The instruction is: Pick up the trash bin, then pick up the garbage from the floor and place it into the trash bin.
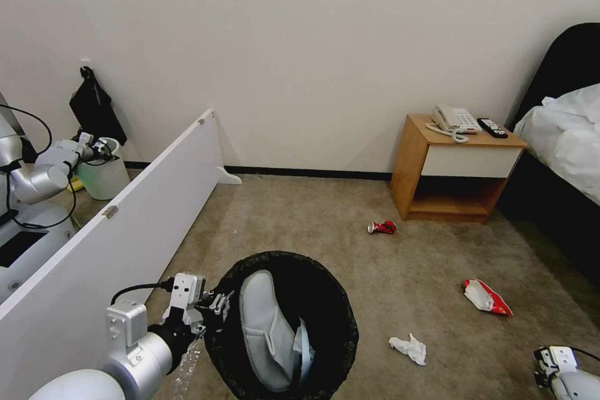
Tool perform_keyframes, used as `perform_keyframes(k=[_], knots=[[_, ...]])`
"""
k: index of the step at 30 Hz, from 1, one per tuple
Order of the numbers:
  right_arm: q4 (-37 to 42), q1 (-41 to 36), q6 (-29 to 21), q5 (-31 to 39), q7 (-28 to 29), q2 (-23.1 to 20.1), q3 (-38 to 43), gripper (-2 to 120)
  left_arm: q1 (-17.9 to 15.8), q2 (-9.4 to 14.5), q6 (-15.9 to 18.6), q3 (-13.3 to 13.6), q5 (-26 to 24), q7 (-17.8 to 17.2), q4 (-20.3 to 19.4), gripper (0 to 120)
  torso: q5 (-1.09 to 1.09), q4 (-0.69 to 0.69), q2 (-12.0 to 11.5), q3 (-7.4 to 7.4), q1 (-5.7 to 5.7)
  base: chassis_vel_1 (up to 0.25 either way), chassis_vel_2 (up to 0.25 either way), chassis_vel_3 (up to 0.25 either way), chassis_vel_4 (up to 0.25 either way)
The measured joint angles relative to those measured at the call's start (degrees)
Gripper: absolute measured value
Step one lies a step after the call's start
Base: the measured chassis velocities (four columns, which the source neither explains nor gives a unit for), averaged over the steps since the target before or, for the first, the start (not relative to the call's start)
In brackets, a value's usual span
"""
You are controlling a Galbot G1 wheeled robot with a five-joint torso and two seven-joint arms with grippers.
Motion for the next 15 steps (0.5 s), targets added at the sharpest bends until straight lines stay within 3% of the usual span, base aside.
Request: perform_keyframes(k=[7, 15], knots=[[2.57, -1.78, -0.41, 0.49, 0.10, -0.60, 0.13, 0, -0.01, -0.01, -0.02, 0.01, -0.02, 0.03, 0.00, 4, 0.01, 0.01, 0.00, 0.00, 0.00, 0.000, 0.000, 0.000, 0.000], [19.43, -12.12, -2.48, 5.61, 1.20, -5.91, 2.33, 0, -0.25, -0.36, -0.06, 0.29, -0.02, 0.08, 0.38, 4, -0.03, -0.01, 0.00, 0.00, 0.00, 0.000, 0.000, 0.000, 0.000]])
